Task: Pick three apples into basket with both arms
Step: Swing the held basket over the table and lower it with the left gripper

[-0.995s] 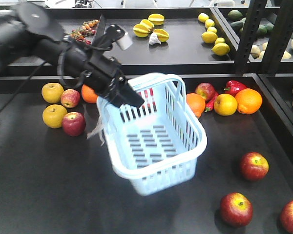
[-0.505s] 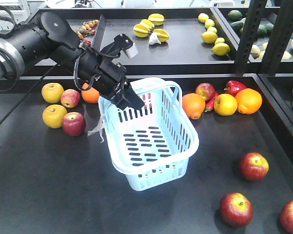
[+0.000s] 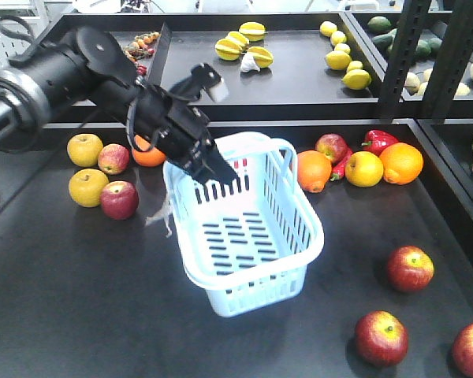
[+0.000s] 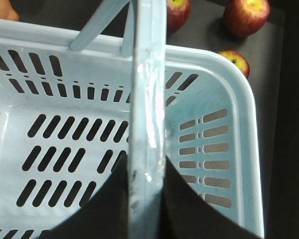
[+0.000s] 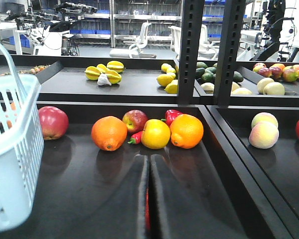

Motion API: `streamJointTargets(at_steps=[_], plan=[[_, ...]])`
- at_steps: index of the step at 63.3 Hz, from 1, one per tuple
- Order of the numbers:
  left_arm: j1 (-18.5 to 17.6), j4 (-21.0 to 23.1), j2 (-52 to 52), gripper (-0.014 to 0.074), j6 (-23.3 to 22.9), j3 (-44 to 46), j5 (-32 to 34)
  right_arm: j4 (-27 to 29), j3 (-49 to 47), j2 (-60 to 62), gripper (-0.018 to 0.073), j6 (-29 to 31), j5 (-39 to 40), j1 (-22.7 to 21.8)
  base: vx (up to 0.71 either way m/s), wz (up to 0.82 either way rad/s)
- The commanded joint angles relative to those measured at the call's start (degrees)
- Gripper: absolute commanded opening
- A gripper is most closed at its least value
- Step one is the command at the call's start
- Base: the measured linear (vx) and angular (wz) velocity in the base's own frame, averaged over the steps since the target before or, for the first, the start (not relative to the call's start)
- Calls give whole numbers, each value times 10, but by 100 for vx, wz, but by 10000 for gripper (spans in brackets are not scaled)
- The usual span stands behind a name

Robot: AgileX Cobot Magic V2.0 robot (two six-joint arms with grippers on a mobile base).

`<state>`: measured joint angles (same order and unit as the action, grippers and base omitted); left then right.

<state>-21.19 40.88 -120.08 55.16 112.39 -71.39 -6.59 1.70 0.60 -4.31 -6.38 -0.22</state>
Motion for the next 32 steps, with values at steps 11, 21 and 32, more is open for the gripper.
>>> streamJointTargets(at_steps=[11, 21, 32], plan=[[-9, 35, 22, 102, -3, 19, -4, -3, 8, 7, -5, 4, 40, -3, 0, 0], [-9, 34, 22, 227, -3, 19, -4, -3, 8, 7, -5, 4, 40, -3, 0, 0], [-9, 30, 22, 394, -25, 19, -4, -3, 8, 7, -5, 4, 40, -3, 0, 0]])
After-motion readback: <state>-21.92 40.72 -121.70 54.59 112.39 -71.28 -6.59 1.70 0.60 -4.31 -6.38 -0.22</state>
